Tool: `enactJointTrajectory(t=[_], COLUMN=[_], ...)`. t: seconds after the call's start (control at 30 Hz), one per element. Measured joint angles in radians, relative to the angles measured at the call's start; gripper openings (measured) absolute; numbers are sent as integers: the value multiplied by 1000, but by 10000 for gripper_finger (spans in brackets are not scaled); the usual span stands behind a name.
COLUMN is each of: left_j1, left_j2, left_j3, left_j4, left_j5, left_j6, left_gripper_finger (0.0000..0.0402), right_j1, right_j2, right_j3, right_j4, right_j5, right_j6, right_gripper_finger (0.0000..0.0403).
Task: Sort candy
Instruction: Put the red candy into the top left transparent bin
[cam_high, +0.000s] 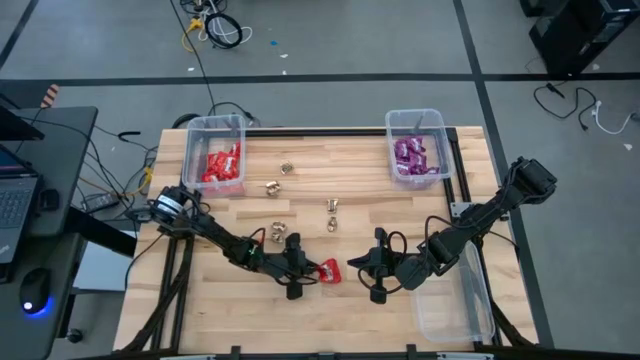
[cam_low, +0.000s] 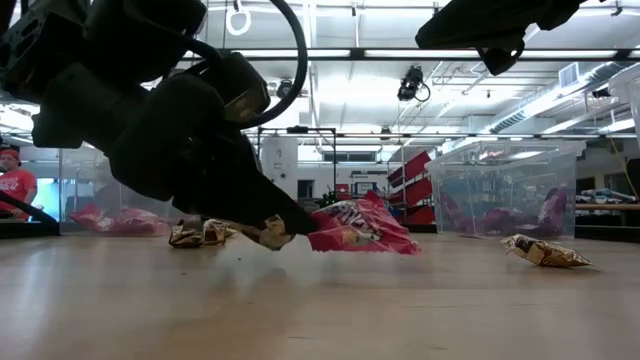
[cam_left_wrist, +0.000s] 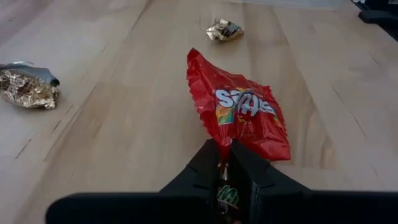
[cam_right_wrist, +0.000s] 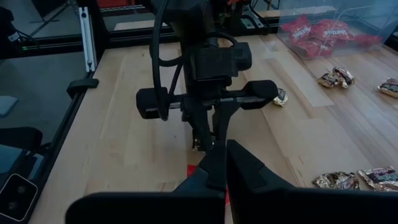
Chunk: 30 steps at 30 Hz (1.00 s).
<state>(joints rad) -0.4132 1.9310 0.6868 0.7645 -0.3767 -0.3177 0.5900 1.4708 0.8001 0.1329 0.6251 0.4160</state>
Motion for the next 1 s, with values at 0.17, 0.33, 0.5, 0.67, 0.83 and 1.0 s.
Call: enactJointTrajectory(t=[0.17,0.33,0.5,0.67,0.83,1.0], left_j1=[4,8,9,9,19,33], left_j2=[0,-1,-2,-2,-2,-3], left_j3=[0,0,0,0,0,1], left_j4=[-36,-51,-52,-52,-18,43], left_j5=[47,114,132,127,126,122], left_j6=[-51,-54,-54,-54,-41,21], left_gripper_finger=[39,77,131,175,195,198], right_j1=[0,-1,-2,-2,-3,-8], right_j2=[0,0,0,0,0,0], right_j3=[0,0,0,0,0,0], right_j4=[0,0,0,0,0,0], right_j5=[0,0,0,0,0,1], right_j6=[0,0,0,0,0,0], right_gripper_finger=[0,0,0,0,0,0])
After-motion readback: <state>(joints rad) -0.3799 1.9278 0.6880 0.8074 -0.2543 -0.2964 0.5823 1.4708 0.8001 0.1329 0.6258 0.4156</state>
